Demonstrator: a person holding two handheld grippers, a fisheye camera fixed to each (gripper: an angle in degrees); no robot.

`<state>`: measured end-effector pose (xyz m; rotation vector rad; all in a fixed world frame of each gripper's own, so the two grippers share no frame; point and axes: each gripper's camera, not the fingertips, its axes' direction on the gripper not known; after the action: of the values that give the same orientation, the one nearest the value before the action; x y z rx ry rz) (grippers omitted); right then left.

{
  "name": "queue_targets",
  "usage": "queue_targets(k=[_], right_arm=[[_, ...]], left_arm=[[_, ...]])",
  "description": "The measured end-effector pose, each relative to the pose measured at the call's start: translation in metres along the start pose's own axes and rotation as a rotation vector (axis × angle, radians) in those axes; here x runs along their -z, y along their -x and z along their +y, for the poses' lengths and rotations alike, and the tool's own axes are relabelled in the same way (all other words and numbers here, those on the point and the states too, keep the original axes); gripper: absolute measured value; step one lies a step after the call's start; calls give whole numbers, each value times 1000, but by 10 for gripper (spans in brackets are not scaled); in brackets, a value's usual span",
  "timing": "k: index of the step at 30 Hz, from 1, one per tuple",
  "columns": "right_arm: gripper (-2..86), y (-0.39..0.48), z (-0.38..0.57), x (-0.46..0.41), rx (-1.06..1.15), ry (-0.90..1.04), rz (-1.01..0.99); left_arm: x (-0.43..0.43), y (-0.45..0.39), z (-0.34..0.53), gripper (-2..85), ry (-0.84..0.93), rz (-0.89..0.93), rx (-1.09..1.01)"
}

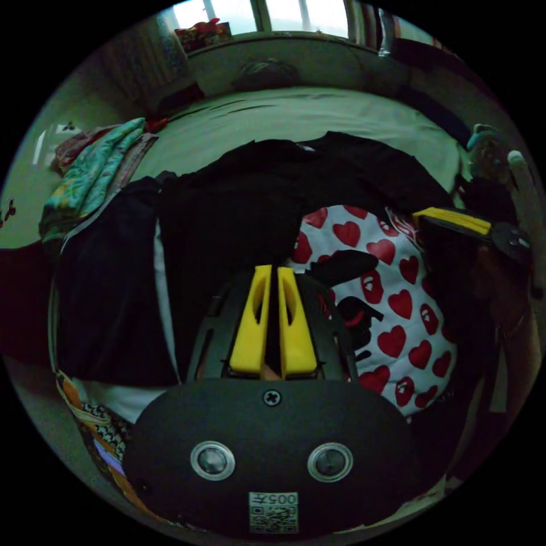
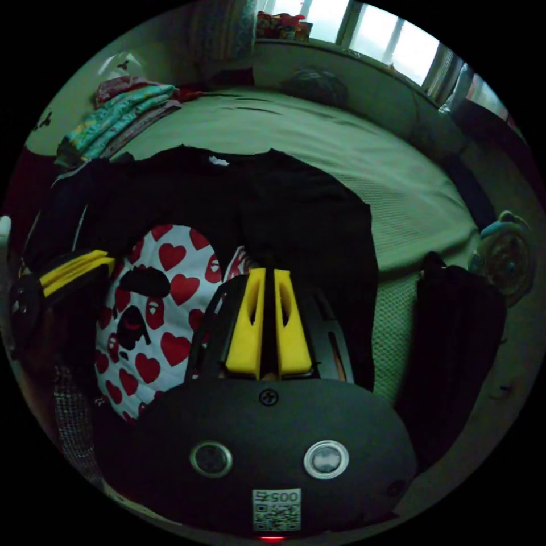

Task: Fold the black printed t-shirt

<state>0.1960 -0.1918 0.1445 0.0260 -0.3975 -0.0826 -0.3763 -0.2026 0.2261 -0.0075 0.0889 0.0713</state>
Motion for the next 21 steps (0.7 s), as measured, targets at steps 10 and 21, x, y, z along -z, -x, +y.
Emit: queue_targets(k=[10,21], right_arm=[[-10,-143,2,56,-398,-122,20],[-9,-104,101,79,-320,-120,80]], left_arm=[[46,113,27,39,-136,-162,321],[48,99,112,9,-78,-135,387]])
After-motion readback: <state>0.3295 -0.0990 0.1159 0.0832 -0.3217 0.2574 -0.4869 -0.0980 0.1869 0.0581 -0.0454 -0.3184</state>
